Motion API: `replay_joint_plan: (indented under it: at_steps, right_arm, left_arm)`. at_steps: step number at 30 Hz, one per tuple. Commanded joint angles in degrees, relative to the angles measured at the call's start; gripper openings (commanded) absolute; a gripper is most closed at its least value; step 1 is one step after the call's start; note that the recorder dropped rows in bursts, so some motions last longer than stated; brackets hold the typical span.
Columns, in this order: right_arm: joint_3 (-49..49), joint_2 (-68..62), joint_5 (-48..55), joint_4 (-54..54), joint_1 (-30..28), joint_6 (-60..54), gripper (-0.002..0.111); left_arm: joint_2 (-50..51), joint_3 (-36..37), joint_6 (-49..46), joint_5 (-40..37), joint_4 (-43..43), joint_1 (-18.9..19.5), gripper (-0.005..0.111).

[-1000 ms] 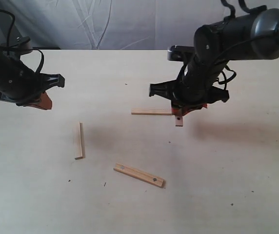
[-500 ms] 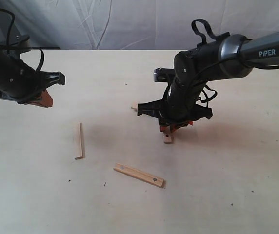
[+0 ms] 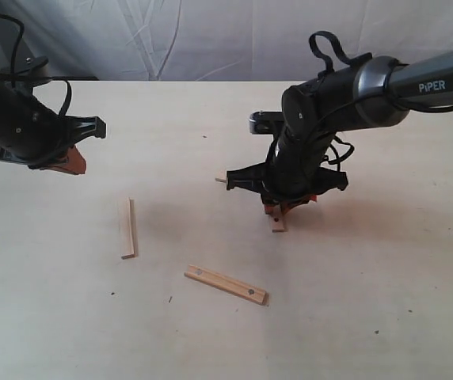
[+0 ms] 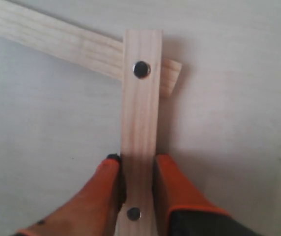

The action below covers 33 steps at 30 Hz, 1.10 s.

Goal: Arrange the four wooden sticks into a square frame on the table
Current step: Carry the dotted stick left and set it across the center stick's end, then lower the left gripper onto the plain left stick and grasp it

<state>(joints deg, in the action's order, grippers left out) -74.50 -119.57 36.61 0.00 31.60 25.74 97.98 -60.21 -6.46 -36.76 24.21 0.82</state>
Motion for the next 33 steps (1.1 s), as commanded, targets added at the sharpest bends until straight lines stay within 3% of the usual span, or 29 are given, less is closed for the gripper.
replay_joint_plan:
  at_steps: [1,5,8,14,19,22,29,33]
  right_arm:
    - [-0.2,0.8,0.7,-2.2,-0.3,1.0,0.007]
    - [-0.2,0.8,0.1,-2.1,-0.3,3.0,0.029]
    - [-0.2,0.8,0.1,-2.1,-0.3,5.1,0.039]
    - [-0.2,3.2,-0.3,-2.3,-0.4,7.7,0.041]
    - [-0.2,7.8,1.7,0.5,-4.2,6.0,0.041]
    - [-0.2,9.7,4.9,0.5,-7.7,4.3,0.041]
    - [-0.2,11.6,7.8,0.0,-11.6,1.8,0.041]
    - [-0.2,11.6,7.2,-0.9,-11.6,1.3,0.041]
  left_arm:
    - [0.1,-0.1,-0.2,-0.5,0.8,0.2,0.000]
    - [0.1,0.1,-0.2,-0.6,0.8,0.2,0.000]
    - [0.1,0.1,-0.2,-0.6,0.8,0.2,0.000]
    - [0.4,0.0,-1.4,-0.6,1.4,0.1,0.000]
    - [2.9,0.8,-3.5,-1.0,4.4,-1.2,0.001]
    - [4.0,1.3,-5.9,-0.9,4.7,-4.2,0.010]
    - [6.2,1.3,-5.9,1.3,1.8,-9.5,0.050]
    - [8.4,1.3,-3.7,3.1,0.4,-9.7,0.053]
